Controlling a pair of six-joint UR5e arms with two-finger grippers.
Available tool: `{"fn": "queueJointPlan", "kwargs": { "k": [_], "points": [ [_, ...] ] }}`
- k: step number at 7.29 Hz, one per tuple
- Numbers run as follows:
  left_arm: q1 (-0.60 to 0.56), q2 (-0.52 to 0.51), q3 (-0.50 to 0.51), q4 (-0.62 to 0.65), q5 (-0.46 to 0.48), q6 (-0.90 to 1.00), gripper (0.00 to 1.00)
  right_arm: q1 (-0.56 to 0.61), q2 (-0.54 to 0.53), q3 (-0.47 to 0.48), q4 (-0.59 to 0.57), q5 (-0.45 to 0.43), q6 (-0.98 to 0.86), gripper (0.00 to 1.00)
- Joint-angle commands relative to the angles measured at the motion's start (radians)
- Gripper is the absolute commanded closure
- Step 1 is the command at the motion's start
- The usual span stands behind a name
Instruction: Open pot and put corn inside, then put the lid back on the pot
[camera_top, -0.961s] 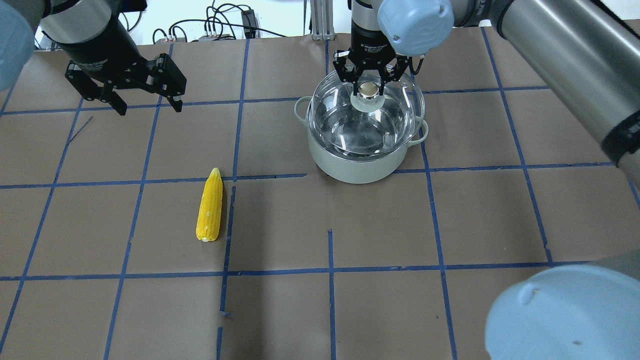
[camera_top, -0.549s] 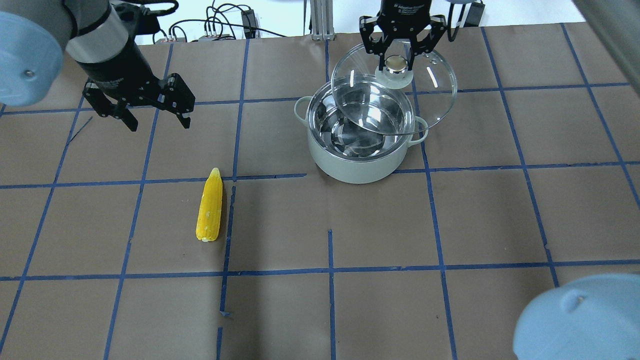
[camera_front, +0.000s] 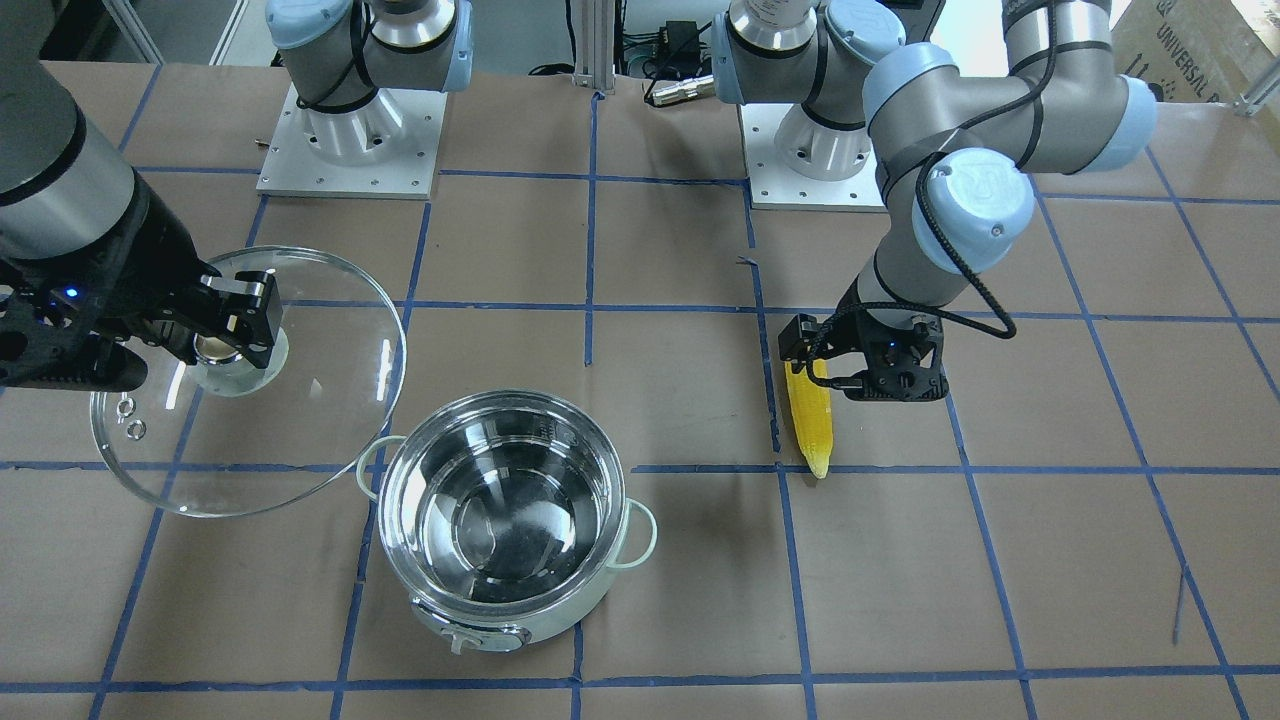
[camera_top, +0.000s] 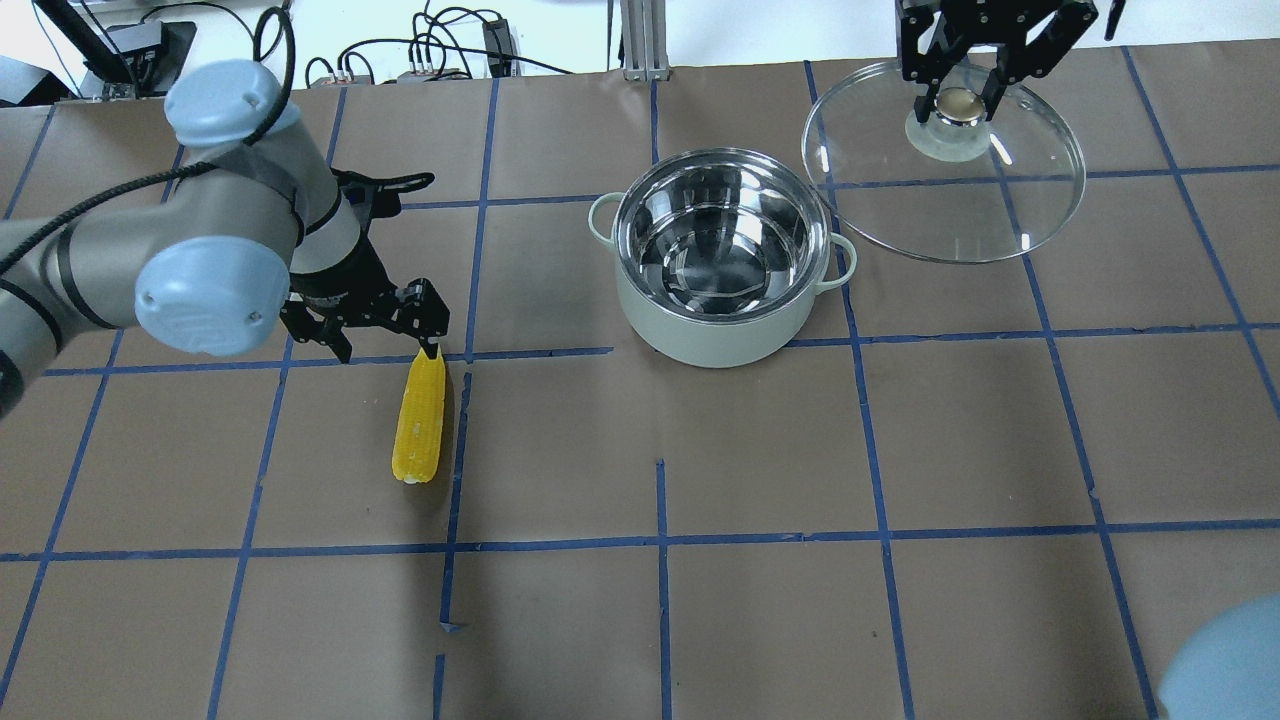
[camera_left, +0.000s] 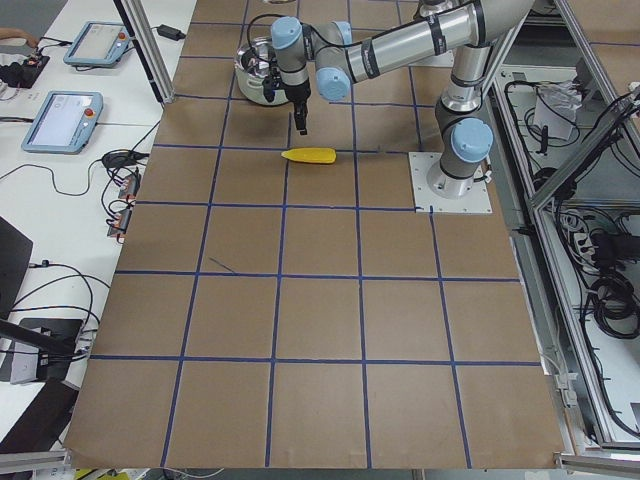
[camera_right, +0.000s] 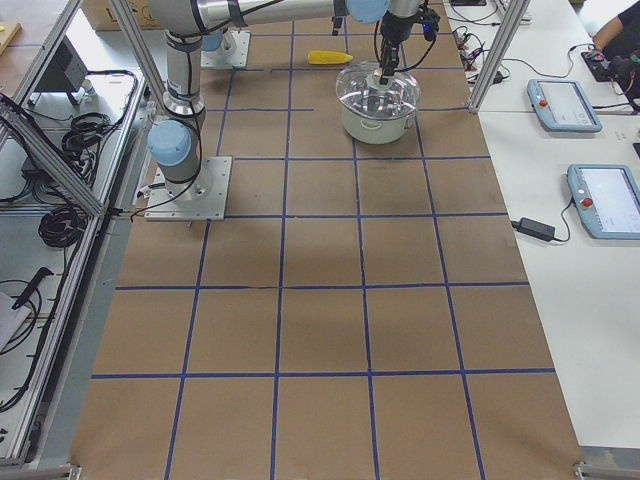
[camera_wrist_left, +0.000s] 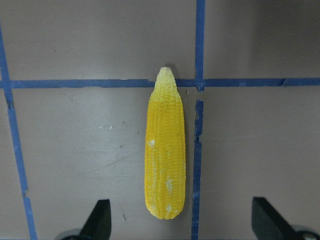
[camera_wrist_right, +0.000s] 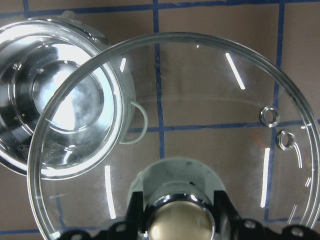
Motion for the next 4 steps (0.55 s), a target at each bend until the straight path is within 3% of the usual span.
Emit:
{"fn": "queueJointPlan", "kwargs": {
  "k": [1, 2, 4],
  "points": [
    [0.010, -0.050, -0.133, 0.206, 0.000, 0.032, 0.00, -0.016, -0.079, 0.147, -0.059, 0.000, -0.026, 0.79],
    [0.011, -0.093, -0.155, 0.271, 0.000, 0.046, 0.00, -0.016, -0.103, 0.175, -0.064, 0.003, -0.026, 0.79],
    [0.010, -0.101, -0.189, 0.272, 0.002, 0.045, 0.02, -0.009, -0.119, 0.212, -0.066, 0.009, -0.021, 0.79]
  ]
}}
